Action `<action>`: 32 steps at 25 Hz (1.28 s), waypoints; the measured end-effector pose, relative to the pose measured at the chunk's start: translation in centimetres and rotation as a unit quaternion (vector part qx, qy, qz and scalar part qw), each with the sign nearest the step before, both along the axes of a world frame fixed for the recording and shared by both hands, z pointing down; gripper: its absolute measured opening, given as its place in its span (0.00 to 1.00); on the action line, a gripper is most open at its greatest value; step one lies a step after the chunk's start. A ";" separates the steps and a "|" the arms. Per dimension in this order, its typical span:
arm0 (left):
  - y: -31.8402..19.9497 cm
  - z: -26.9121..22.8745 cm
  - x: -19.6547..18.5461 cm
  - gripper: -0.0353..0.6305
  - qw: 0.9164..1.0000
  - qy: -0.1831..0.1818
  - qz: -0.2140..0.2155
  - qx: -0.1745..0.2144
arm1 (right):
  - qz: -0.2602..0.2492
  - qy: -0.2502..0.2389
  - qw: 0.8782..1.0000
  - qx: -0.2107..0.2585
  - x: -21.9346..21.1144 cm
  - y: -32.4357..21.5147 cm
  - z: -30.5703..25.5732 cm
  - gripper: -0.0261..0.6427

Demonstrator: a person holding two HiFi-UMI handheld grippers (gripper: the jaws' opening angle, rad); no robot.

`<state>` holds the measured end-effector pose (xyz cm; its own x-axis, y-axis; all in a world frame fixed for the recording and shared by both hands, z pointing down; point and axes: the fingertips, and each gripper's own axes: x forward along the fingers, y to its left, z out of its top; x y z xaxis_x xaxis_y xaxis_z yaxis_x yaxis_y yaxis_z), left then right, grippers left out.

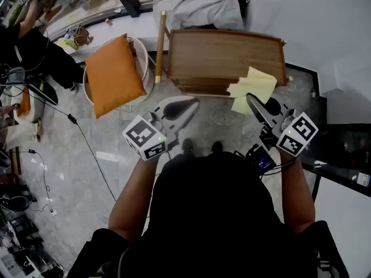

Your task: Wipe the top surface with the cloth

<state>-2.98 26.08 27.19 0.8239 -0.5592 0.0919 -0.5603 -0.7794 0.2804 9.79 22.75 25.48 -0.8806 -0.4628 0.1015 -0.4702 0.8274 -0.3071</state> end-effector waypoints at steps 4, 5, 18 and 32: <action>0.2 0.1 0.1 0.07 1.000 -0.002 -0.003 -0.002 | 0.000 0.006 1.000 0.003 0.2 0.1 0.1 0.08; 0.2 0.0 0.1 0.07 1.000 -0.001 -0.004 -0.001 | 0.000 0.006 1.000 0.004 0.3 0.1 0.0 0.08; 0.3 0.2 -0.3 0.07 1.000 0.020 -0.017 -0.006 | 0.013 0.000 1.000 -0.002 0.5 0.0 0.3 0.09; -3.9 -1.0 -1.2 0.07 0.997 -0.038 -0.065 0.028 | -0.001 -0.004 0.999 0.046 2.0 -8.1 -3.0 0.09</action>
<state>-4.20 22.17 26.20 0.7355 -0.6672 0.1176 -0.6761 -0.7115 0.1915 11.83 14.67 22.43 -0.8824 -0.4678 0.0505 -0.4658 0.8535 -0.2335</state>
